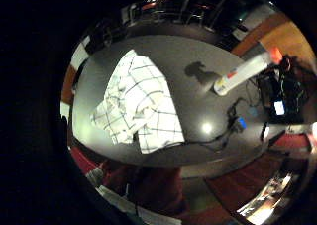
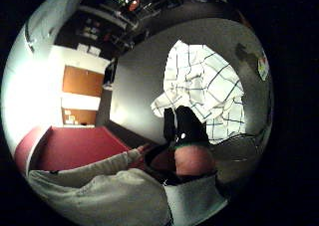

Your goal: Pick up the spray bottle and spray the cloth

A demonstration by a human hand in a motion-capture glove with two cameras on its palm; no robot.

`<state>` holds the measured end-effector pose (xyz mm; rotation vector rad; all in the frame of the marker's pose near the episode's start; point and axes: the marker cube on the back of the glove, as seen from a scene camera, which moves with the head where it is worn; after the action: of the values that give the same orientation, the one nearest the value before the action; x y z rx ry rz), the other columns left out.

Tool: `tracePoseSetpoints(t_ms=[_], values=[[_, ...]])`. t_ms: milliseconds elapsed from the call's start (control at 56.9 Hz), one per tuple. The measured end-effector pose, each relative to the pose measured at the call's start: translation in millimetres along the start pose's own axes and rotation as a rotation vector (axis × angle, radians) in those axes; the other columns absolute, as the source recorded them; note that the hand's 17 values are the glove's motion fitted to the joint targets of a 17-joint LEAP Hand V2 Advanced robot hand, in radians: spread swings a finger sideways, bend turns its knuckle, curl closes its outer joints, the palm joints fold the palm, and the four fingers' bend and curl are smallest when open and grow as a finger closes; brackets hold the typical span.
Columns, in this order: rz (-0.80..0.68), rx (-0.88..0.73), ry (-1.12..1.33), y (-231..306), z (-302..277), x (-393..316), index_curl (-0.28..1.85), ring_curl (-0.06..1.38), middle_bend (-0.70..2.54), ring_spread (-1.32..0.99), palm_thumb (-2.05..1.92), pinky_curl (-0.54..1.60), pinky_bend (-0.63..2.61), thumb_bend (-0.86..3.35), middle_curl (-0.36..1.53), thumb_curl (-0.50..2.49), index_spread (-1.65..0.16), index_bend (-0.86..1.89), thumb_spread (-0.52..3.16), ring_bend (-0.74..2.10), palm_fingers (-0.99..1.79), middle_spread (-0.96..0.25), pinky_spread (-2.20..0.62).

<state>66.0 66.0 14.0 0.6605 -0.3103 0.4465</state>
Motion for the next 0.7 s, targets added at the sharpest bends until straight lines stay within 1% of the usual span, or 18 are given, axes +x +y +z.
tracePoseSetpoints(t_ms=[246, 527, 703], values=[[0.206, 0.213, -0.123, -6.8, -6.8, 43.8, 0.26, 0.22, 0.23, -0.03, 0.7, 0.34, 0.31, -0.02, 0.32, 0.42, -0.36, 0.11, 1.04, 0.25, 0.1, -0.01, 0.19], [0.476, 0.524, -0.329, -22.1, -12.3, 104.8, 0.23, 0.25, 0.25, -0.01, 0.71, 0.35, 0.36, -0.02, 0.33, 0.43, -0.29, 0.12, 1.05, 0.3, 0.1, 0.01, 0.18], [0.617, 0.589, -0.397, -27.6, 2.7, 140.4, 0.23, 0.27, 0.25, 0.01, 0.73, 0.36, 0.38, -0.02, 0.34, 0.44, -0.26, 0.12, 1.05, 0.31, 0.09, 0.01, 0.18]])
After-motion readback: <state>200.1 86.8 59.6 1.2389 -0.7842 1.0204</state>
